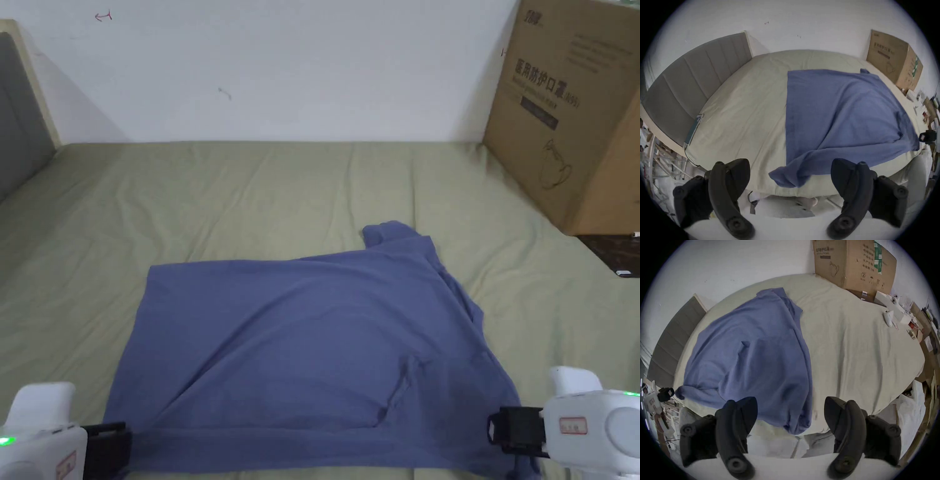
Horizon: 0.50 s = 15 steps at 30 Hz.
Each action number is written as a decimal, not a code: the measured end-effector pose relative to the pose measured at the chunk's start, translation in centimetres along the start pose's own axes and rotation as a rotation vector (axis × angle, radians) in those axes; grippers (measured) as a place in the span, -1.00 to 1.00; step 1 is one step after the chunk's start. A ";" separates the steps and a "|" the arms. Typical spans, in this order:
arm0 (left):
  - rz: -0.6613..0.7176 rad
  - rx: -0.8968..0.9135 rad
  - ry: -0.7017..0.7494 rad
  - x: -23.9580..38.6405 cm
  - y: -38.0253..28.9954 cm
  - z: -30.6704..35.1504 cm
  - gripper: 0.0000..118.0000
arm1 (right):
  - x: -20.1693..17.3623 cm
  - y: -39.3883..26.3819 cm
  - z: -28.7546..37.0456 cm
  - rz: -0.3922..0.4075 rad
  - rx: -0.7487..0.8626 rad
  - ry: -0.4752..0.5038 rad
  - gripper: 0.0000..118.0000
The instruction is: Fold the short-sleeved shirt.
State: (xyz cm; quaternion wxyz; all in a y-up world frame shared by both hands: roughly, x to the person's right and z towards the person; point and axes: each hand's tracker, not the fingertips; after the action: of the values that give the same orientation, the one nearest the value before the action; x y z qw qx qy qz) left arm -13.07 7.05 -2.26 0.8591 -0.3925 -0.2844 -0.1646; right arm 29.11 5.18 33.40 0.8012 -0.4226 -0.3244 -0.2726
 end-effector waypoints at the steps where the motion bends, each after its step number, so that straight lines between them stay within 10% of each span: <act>1: 0.017 0.013 -0.019 -0.5 0.3 0.4 0.69 | -0.1 0.1 0.4 -0.006 0.018 0.025 0.34; 2: 0.029 0.017 -0.055 -0.8 0.2 1.0 0.41 | -0.3 0.0 0.8 -0.007 0.033 0.034 -0.01; 4: 0.042 0.015 -0.098 -1.2 -0.1 1.8 -1.00 | -0.7 -0.2 1.0 0.015 0.054 0.029 -0.99; 10: 0.041 -0.038 -0.060 -1.3 -1.6 1.2 -0.99 | -1.1 -1.5 -0.7 0.004 0.002 0.036 -1.00; 12: 0.034 -0.046 -0.053 -1.3 -1.5 0.7 -0.40 | -1.0 -1.7 -1.0 -0.015 -0.010 0.050 -1.00; 13: 0.033 -0.051 -0.048 -1.2 -1.9 0.4 0.27 | -1.0 -1.8 -1.1 -0.018 -0.011 0.050 -1.00; 15: 0.041 -0.065 -0.058 -1.1 -1.6 -0.6 0.40 | -1.1 -1.8 -1.2 -0.015 -0.017 0.046 -1.00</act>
State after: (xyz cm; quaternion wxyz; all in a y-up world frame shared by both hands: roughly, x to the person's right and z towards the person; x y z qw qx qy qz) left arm -14.53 5.66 -2.33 0.8406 -0.4304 -0.2954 -0.1445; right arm 27.51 3.43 32.97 0.8028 -0.4204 -0.3067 -0.2909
